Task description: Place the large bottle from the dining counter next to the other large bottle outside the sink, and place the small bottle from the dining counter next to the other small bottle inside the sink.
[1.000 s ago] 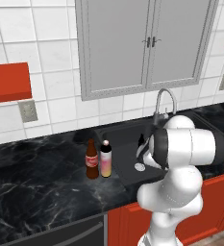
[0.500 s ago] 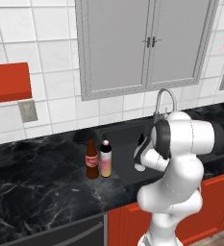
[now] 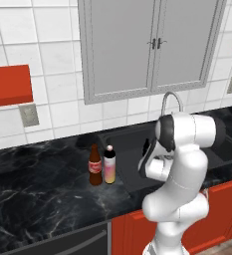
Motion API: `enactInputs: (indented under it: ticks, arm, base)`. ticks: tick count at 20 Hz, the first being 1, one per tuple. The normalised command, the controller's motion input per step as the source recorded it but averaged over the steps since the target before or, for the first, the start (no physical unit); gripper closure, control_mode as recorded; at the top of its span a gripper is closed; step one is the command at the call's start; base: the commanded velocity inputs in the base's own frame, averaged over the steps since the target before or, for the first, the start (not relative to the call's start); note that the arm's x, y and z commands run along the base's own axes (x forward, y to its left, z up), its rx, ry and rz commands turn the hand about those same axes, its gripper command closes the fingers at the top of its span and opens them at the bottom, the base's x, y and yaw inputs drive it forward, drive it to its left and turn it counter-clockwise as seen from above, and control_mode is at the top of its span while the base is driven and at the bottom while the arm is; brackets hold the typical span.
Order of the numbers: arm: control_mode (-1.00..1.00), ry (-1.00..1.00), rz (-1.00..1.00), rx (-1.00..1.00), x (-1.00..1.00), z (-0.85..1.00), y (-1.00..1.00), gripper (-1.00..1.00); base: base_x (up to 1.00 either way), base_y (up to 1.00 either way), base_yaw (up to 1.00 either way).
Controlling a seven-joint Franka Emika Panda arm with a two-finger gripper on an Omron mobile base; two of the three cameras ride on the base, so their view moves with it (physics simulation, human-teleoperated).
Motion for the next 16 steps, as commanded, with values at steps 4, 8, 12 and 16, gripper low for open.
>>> enactInputs:
  ticks: [4, 8, 12, 16]
  arm:
    - [-1.00, -0.06, 0.00, 0.00, 0.07, -0.33, -0.03, 1.00]
    - [-1.00, -0.06, -0.01, 0.00, 0.04, -0.27, -0.04, 1.00]
    - [-1.00, -0.01, -0.02, -0.01, 0.08, -0.12, -0.01, 1.00]
    - [-1.00, 0.01, -0.01, -0.01, 0.00, -0.13, 0.06, 1.00]
  base:
    - [0.00, 0.00, 0.00]
    - [0.00, 0.00, 0.00]
    - [0.00, 0.00, 0.00]
    - [0.00, 0.00, 0.00]
